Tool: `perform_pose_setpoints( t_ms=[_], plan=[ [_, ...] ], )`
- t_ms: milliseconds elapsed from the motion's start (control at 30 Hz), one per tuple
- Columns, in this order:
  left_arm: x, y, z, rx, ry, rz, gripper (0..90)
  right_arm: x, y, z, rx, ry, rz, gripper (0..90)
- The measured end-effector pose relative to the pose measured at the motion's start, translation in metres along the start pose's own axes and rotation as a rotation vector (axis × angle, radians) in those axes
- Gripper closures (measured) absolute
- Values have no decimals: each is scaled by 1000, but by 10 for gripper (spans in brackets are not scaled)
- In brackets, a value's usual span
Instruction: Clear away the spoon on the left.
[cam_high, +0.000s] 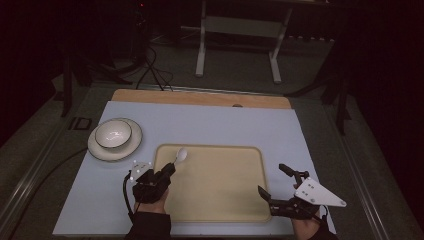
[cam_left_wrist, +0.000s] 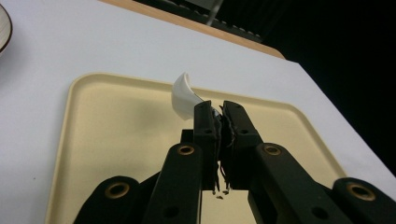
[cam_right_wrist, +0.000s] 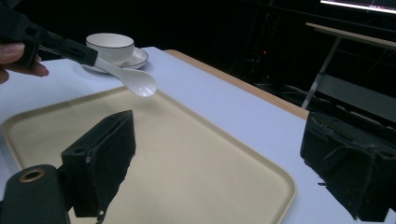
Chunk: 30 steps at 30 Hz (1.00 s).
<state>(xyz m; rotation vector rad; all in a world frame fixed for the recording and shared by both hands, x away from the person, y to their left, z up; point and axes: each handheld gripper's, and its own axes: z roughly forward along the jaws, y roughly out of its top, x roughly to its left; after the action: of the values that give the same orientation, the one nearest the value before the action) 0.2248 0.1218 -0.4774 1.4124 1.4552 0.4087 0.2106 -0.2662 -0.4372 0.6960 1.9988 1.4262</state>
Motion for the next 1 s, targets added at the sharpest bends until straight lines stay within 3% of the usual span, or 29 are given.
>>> perform_pose_setpoints(
  t_ms=[167,533,633,1000],
  plan=[
    [-4,-10,4,0,25,22,860,-1,0,0,-7,1,11,103],
    [-2,-27,16,21,59,-8,860,-2,-1,1,7,-1,11,103],
    [-2,-30,16,23,69,-1,859,-1,-1,2,12,-3,11,104],
    [-1,-51,21,135,69,19,853,-1,-2,3,24,-7,7,104]
  ],
)
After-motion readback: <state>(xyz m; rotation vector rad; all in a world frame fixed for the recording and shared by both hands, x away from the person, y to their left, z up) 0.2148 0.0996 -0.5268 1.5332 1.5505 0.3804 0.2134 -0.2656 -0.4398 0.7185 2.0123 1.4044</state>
